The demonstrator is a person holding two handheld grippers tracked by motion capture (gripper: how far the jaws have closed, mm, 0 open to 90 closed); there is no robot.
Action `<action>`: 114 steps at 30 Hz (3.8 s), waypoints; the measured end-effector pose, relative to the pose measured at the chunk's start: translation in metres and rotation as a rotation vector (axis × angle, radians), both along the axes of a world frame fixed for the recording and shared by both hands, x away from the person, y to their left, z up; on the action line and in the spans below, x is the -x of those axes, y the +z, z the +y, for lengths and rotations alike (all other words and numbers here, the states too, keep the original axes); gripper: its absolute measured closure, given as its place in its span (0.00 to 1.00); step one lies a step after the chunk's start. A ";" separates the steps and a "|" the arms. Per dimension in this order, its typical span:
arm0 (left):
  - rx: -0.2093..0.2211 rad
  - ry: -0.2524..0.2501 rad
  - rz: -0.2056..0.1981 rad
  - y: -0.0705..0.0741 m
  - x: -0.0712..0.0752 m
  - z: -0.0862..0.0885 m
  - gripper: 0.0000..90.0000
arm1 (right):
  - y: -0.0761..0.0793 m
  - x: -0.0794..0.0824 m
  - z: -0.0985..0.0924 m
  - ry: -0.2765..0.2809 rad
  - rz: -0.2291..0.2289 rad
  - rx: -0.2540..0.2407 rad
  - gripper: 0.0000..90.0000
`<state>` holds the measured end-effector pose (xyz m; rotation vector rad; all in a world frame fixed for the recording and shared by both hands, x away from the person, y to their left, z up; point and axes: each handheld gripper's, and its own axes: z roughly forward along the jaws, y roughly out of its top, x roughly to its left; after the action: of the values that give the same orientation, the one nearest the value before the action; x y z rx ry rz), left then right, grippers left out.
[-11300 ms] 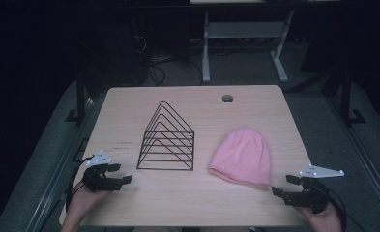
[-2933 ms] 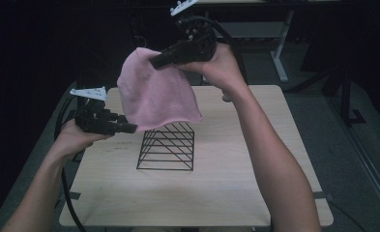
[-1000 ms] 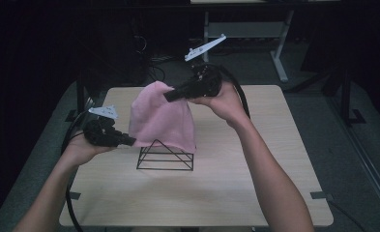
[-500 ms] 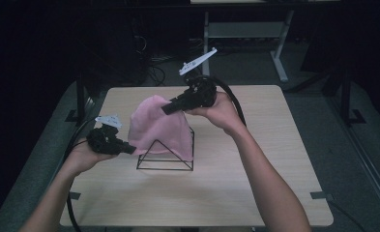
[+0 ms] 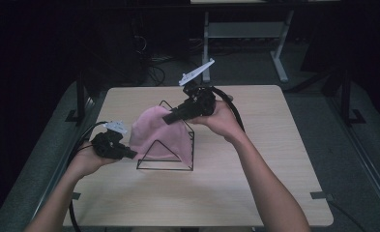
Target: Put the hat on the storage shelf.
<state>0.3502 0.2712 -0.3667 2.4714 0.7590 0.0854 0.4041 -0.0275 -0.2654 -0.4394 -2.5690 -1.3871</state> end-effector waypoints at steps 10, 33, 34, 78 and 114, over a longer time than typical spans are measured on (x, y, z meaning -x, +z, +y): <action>-0.024 0.002 0.006 -0.015 0.000 -0.002 0.93 | -0.016 0.003 0.005 0.026 0.027 0.024 0.82; -0.124 -0.013 0.014 -0.044 -0.007 -0.005 0.92 | -0.042 0.010 0.008 0.046 0.058 0.108 0.74; -0.132 -0.014 0.013 -0.044 -0.007 -0.006 0.92 | -0.042 0.010 0.008 0.046 0.058 0.108 0.74; -0.089 0.041 0.023 -0.039 -0.005 0.008 0.71 | -0.049 0.013 -0.035 -0.050 0.071 0.031 0.58; -0.026 0.008 0.004 -0.028 0.005 0.011 0.61 | -0.064 0.015 -0.102 -0.245 0.068 0.075 0.42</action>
<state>0.3455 0.2824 -0.3944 2.4938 0.7742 0.0932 0.3888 -0.1293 -0.3289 -0.8233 -2.5870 -1.3246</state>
